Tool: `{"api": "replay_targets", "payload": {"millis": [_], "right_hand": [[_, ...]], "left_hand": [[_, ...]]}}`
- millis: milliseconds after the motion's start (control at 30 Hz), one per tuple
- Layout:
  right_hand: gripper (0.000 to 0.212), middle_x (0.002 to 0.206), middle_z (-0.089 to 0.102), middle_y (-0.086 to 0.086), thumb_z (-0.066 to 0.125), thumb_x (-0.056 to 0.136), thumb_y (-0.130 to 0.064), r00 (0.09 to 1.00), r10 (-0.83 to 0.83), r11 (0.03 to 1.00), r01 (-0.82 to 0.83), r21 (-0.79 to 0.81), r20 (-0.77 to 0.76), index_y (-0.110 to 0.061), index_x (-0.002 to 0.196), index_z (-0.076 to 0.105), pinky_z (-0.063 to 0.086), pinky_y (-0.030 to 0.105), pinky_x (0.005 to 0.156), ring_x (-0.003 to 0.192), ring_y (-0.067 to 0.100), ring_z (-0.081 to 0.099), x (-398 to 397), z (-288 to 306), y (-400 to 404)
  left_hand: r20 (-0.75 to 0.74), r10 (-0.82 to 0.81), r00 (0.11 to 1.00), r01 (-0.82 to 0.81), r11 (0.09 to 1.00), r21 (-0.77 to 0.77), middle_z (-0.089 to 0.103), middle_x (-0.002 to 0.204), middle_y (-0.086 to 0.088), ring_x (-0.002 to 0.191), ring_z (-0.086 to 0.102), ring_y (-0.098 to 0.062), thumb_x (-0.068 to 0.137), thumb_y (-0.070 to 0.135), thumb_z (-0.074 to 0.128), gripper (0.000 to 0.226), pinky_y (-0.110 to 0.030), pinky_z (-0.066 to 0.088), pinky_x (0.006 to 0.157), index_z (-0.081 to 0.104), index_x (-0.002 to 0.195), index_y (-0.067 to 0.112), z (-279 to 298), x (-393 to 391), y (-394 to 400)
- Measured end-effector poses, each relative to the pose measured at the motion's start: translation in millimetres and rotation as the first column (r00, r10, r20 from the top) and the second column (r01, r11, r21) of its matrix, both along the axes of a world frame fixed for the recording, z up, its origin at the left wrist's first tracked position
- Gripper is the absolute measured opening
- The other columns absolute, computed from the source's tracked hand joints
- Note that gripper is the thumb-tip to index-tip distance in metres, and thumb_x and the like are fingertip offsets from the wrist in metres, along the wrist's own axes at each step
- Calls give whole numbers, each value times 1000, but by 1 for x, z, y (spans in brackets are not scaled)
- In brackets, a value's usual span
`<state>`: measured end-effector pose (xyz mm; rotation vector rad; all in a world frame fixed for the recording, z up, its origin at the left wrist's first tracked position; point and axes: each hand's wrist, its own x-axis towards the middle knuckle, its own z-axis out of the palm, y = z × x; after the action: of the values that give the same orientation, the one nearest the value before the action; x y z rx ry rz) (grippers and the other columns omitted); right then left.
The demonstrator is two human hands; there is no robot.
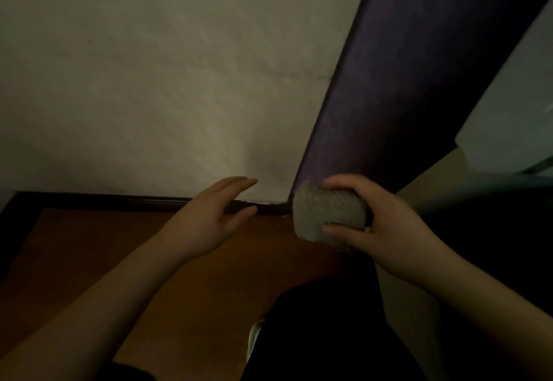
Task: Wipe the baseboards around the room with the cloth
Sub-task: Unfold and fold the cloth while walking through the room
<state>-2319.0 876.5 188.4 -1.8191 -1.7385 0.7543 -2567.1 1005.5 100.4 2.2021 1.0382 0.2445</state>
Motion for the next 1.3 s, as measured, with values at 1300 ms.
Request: {"api": "replay_targets", "payload": {"millis": [1300], "right_hand": [[48,122,50,-23,73,80,-30,943,14,964,-102,-247,-332,-35,121,49,43,11,91,114,-3,51,-77,-93,-5]], "left_hand": [[-97,509,855,-500,761,-413,16,129,58,122,17,34,101,43,42,59,4,24,94,11,148,58,7,-51,-123]]}}
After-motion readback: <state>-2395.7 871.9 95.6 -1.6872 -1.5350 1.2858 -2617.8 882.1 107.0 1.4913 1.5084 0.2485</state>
